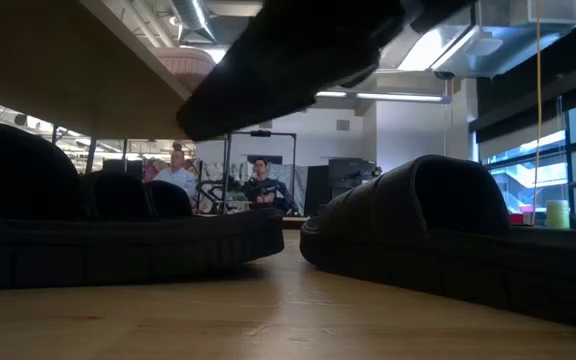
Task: Pick and place slides into the shelf
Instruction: Put the black slipper under the shelf
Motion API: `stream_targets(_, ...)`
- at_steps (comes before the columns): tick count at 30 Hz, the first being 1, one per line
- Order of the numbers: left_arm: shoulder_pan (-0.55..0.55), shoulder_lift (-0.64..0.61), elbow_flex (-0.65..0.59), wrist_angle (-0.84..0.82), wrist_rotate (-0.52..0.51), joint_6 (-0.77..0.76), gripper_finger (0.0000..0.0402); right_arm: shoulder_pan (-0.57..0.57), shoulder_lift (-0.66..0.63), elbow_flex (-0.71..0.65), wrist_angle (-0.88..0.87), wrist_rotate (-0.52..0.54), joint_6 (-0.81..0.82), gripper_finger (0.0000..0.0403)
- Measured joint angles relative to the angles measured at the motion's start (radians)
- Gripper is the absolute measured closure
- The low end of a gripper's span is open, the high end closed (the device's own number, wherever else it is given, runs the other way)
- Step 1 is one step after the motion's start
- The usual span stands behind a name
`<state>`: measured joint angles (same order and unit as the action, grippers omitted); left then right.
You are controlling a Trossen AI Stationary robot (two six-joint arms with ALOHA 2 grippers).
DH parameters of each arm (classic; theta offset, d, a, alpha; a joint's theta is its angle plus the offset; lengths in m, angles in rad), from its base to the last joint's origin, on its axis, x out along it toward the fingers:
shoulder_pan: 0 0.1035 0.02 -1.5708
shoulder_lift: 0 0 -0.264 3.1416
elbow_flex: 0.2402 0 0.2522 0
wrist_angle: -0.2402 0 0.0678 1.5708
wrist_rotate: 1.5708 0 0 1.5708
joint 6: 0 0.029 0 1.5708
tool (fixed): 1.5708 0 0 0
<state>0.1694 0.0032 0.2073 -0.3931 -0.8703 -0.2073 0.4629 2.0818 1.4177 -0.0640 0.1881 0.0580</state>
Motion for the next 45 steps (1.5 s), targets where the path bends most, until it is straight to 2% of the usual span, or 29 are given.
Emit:
stream_targets(5, 0.0, 0.0, 0.0, -0.003, 0.0, 0.0, 0.0185, 0.007, 0.134, 0.23, -0.299, 0.002, 0.012, 0.0249)
stream_targets(8, 0.0, 0.0, 0.0, -0.009, 0.0, 0.0, 0.0185, 0.005, 0.204, 0.342, -0.415, 0.005, 0.009, 0.0249)
stream_targets(15, 0.0, 0.0, 0.0, -0.042, 0.0, 0.0, 0.0185, -0.002, 0.303, 0.496, -0.49, 0.011, -0.044, 0.0249)
stream_targets(21, 0.0, 0.0, 0.0, -0.042, 0.0, 0.0, 0.0185, -0.007, 0.336, 0.519, -0.485, 0.093, -0.033, 0.0251)
stream_targets(24, 0.0, 0.0, 0.0, -0.043, 0.0, 0.0, 0.0185, -0.012, 0.341, 0.521, -0.487, 0.107, 0.005, 0.0267)
stream_targets(33, 0.0, 0.0, 0.0, -0.043, 0.0, 0.0, 0.0185, -0.019, 0.343, 0.521, -0.465, 0.107, 0.113, 0.0389)
stream_targets(38, 0.0, 0.0, 0.0, -0.044, 0.0, -0.001, 0.0185, -0.021, 0.346, 0.519, -0.443, 0.155, 0.204, 0.0385)
stream_targets(45, 0.0, 0.0, 0.0, -0.044, 0.0, -0.001, 0.0185, -0.031, 0.346, 0.519, -0.441, 0.154, 0.253, 0.0396)
